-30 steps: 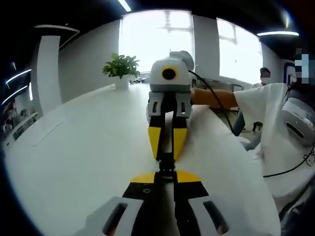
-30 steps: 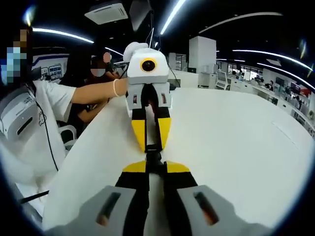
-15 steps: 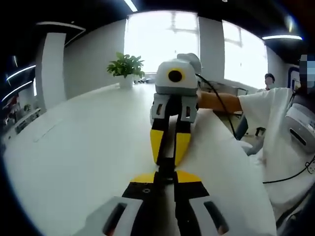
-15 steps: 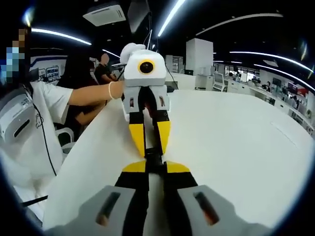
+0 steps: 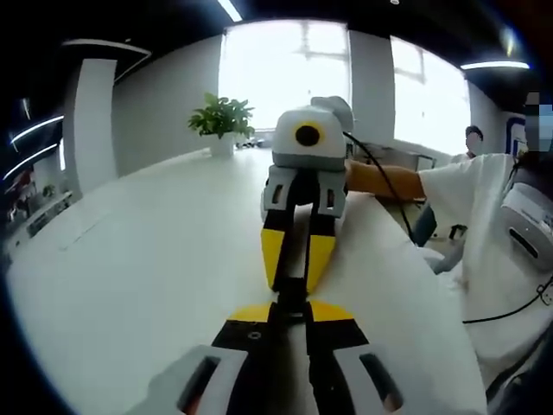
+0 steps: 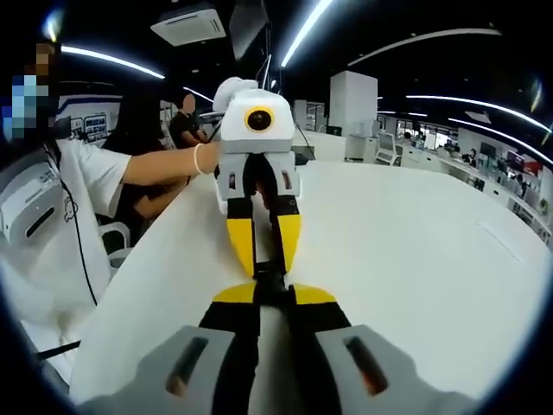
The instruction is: Snap the two parts of the plastic buckle together until the buckle closes and remains connected.
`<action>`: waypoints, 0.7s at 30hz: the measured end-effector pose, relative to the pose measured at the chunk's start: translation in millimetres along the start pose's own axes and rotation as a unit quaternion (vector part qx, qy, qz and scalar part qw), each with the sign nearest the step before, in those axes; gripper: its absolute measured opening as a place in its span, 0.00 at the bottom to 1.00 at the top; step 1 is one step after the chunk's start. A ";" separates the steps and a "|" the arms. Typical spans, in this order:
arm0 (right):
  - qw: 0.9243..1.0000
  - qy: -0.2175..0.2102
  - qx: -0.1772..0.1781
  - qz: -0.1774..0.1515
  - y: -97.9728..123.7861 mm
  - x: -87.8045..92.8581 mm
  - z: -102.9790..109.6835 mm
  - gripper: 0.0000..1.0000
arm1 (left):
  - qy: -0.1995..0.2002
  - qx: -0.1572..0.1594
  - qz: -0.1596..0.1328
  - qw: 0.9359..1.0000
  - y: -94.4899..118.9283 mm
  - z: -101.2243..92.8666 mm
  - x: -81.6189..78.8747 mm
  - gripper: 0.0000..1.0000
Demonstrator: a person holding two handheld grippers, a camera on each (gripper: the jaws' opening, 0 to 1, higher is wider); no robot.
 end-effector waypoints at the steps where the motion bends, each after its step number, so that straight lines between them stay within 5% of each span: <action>1: 1.000 -0.001 -0.001 -0.001 -0.1 0.1 0.2 0.11 | -0.001 0.000 -0.001 1.000 -0.2 1.0 -0.2 0.11; 5: 1.000 0.001 -0.001 -0.002 -0.3 0.1 -0.6 0.11 | 0.010 0.005 -0.007 1.000 -0.3 1.1 -0.5 0.19; 21: 1.000 0.012 0.013 -0.004 0.2 -1.8 -1.5 0.11 | 0.012 -0.005 -0.038 0.999 6.5 -0.2 -11.4 0.26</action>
Point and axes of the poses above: the point that each gripper's makers call its tool centre point, and the gripper's own axes: y roughly backward along the fingers, z roughly to its left, x roughly out of its underside, the point moved 4 cm from there along y, roughly backward along the fingers, and after that the axes turned 6 degrees about -z, right-handed, at the moved point
